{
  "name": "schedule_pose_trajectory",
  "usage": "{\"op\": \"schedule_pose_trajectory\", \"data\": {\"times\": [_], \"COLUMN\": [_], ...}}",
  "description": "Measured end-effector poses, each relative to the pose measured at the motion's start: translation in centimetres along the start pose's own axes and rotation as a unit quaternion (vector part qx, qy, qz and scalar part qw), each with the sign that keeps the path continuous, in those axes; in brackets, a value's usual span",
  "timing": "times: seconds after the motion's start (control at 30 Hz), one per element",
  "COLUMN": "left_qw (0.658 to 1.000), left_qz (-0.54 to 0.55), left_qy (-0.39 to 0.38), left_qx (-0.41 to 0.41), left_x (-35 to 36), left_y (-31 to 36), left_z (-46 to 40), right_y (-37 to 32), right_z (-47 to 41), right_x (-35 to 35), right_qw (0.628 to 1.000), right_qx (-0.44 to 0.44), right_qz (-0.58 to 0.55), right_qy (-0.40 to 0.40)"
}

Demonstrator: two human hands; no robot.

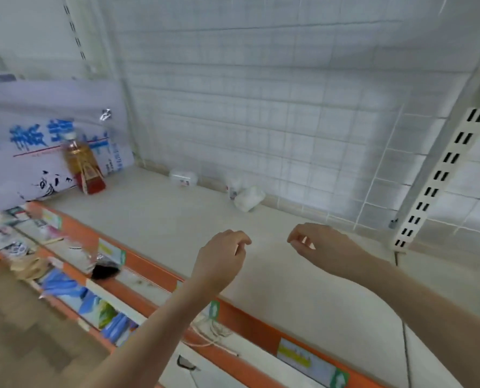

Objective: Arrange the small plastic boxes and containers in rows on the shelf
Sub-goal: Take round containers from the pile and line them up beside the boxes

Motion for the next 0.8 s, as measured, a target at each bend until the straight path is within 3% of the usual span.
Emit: {"op": "schedule_pose_trajectory", "data": {"times": [0.2,0.3,0.53,0.63,0.8], "left_qw": [0.999,0.999,0.998,0.998,0.997], "left_qz": [-0.012,-0.018,-0.008,0.011,0.056], "left_qy": [-0.003,-0.007,-0.021,-0.017,-0.006], "left_qx": [-0.039,-0.045,-0.054,-0.057,-0.056], "left_x": [-2.6,-3.3,-3.8,-3.6,-2.6], "left_y": [-6.3,-8.2,-9.9,-9.7,-8.6], "left_z": [-1.8,-3.3,-8.7,-11.2,-15.1], "right_y": [-3.3,-4.2,-3.1,-2.3,-1.8], "right_z": [-7.2,-10.5,-16.6,-18.2,-20.7], "right_x": [3.2,4.3,6.0,6.4,7.4], "right_qw": [0.995,0.985,0.892,0.871,0.872], "right_qx": [0.032,0.094,0.295,0.339,0.352], "right_qz": [-0.091,-0.143,-0.332,-0.338,-0.314], "right_qy": [0.0,0.028,0.082,0.107,0.132]}}
Point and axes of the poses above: each hand's wrist, its own z-axis away from the middle knuckle, its own x-axis out of the palm, y = z × x, the point moved 1 cm from there along -z, towards the middle knuckle, and after that the axes turned 2 degrees about -z, right-handed, at the moved point
